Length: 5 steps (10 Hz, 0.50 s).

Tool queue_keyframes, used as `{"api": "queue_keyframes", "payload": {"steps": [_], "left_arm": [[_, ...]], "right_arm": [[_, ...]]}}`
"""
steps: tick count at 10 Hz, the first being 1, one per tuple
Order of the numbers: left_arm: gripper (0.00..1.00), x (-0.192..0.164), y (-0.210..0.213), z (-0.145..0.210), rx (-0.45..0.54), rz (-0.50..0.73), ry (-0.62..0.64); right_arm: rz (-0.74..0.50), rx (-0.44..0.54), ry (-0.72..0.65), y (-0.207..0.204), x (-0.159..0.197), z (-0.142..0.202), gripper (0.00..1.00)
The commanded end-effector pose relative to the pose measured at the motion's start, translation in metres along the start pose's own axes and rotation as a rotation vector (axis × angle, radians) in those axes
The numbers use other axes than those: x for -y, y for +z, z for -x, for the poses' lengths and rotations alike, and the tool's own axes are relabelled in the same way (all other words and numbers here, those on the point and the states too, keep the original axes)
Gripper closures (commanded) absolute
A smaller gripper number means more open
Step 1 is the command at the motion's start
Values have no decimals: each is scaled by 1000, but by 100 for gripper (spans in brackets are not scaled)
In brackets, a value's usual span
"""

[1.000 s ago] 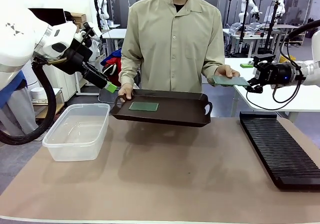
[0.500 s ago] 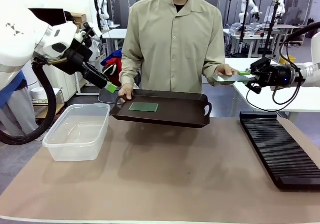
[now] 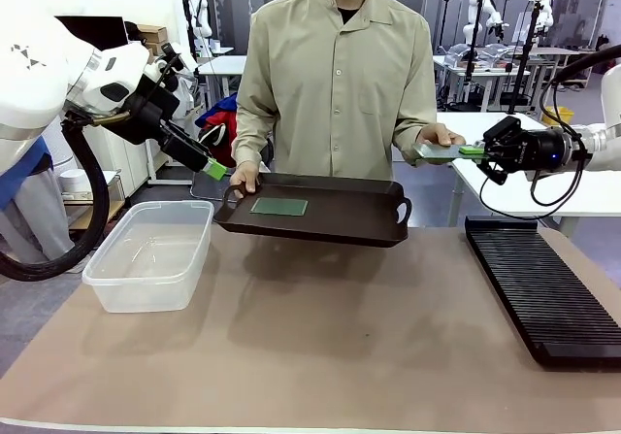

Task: Sort PCBs into racks and boxes based on the side picked up.
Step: Pick up the Blank PCB handed by the Human, then if the short side of the Blank PCB is picked up, insert it into the PCB Rack ; if the long side is picked up, place it in the Organizing box.

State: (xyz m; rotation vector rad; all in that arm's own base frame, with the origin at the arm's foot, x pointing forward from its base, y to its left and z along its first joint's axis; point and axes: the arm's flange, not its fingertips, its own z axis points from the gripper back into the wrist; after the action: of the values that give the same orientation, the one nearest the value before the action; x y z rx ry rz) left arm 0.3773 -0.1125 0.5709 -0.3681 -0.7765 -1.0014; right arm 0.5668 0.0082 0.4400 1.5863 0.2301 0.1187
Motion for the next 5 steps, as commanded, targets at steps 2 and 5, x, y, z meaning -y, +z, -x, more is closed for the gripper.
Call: {"api": "queue_keyframes", "payload": {"steps": [2, 5], "left_arm": [[0, 0, -1, 1, -4, 5, -4], [0, 0, -1, 1, -4, 5, -4]], "right_arm": [[32, 27, -44, 0, -3, -5, 100], [8, 0, -13, 0, 1, 0, 100]]}}
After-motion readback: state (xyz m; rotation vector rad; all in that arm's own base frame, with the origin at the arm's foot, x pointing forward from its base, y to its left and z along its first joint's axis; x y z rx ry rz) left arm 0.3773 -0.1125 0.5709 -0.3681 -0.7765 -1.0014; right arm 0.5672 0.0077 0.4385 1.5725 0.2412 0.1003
